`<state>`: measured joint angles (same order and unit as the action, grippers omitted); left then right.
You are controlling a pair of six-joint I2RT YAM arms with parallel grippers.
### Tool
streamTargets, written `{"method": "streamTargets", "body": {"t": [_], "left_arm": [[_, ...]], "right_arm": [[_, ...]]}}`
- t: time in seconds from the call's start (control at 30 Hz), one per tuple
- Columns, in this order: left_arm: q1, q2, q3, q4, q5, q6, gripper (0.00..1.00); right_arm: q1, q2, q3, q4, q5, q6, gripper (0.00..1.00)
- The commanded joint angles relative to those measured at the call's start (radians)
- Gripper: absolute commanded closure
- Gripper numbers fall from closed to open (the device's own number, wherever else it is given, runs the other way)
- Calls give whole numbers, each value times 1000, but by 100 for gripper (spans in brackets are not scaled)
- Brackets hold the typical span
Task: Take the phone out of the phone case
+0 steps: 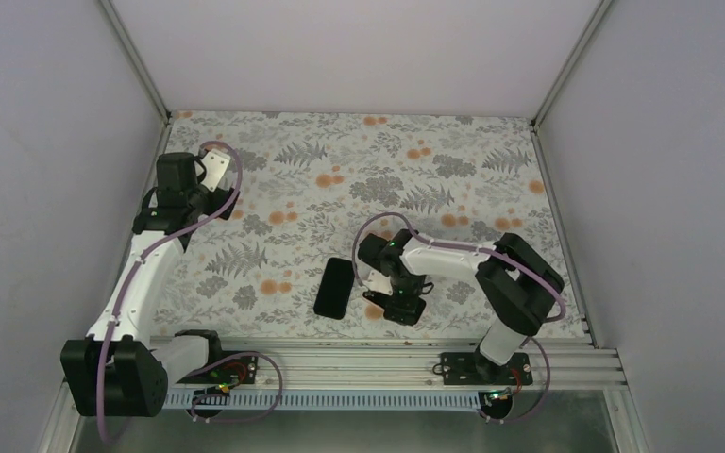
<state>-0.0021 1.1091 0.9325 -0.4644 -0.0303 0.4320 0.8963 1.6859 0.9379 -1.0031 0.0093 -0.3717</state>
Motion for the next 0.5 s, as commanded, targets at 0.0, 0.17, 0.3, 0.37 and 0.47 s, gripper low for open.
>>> {"method": "streamTargets", "body": {"t": [0.0, 0.17, 0.3, 0.37, 0.47], "left_arm": [[6, -10, -22, 18, -81, 20, 0], [6, -17, -35, 30, -96, 22, 0], [6, -7, -27, 38, -87, 27, 0], [5, 6, -10, 32, -62, 26, 0], [4, 44, 34, -7, 15, 19, 0]], "right_arm": [[11, 101, -57, 182, 104, 36, 0], [9, 118, -67, 256, 146, 16, 0], [9, 109, -99, 294, 134, -30, 13], [6, 73, -128, 323, 114, -64, 34], [-5, 34, -149, 360, 109, -80, 51]]}}
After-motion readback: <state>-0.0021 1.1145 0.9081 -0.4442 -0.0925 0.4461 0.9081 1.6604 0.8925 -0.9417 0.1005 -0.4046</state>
